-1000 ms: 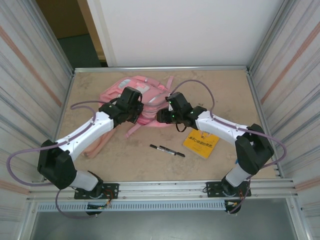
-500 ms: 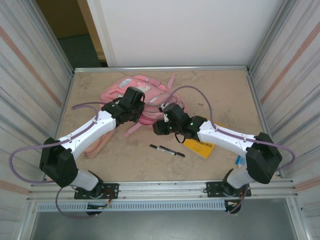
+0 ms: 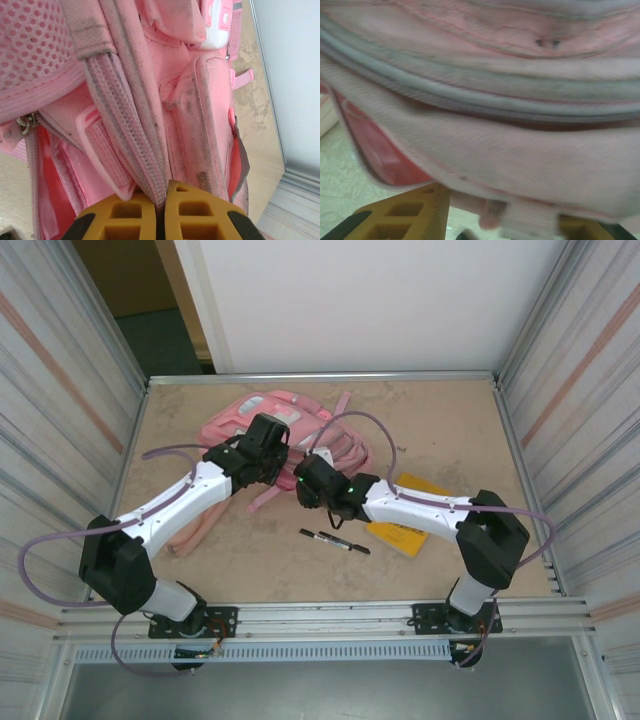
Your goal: Pack the student bag
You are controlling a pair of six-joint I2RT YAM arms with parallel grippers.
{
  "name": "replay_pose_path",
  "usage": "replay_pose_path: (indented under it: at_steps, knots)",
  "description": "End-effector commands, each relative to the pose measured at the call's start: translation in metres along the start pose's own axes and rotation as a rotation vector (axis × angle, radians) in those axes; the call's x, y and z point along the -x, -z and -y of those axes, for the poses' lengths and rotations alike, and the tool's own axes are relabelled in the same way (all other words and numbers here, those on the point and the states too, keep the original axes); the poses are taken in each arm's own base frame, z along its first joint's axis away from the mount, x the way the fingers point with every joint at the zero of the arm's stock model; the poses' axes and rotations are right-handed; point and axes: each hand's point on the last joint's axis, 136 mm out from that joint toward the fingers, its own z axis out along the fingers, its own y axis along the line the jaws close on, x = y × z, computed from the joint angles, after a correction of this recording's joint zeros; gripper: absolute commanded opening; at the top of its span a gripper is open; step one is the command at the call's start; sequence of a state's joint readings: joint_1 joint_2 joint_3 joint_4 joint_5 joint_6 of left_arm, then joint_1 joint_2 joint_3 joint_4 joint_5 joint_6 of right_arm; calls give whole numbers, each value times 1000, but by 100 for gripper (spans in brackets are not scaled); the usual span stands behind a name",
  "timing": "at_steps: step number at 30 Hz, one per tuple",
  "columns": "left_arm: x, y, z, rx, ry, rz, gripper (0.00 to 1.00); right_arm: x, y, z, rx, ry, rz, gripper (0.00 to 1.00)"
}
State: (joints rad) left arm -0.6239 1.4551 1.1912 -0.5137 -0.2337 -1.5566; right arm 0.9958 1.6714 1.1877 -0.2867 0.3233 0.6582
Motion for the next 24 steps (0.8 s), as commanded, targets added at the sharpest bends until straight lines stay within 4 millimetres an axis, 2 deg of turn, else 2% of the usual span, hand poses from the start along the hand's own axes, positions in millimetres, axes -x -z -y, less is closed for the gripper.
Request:
replay_pose_path:
  at_steps: [1,3,9,14,17,24]
  knots:
    - [4,18,31,-106,7,14,0,8,0,3,-44,-38,26,28]
    - [4,17,30,-104,-5,18,0,7,2,9,-66,-32,27,22]
    - [11,16,26,-99,-7,25,0,0,10,34,-79,-61,-26,13]
    - [16,16,20,-95,-10,31,0,-11,15,35,77,-102,-93,7]
    - [21,15,18,-94,-36,34,0,-14,22,42,107,-85,-112,0]
    - [24,7,19,-100,-101,1,0,-7,28,88,77,-99,-125,0]
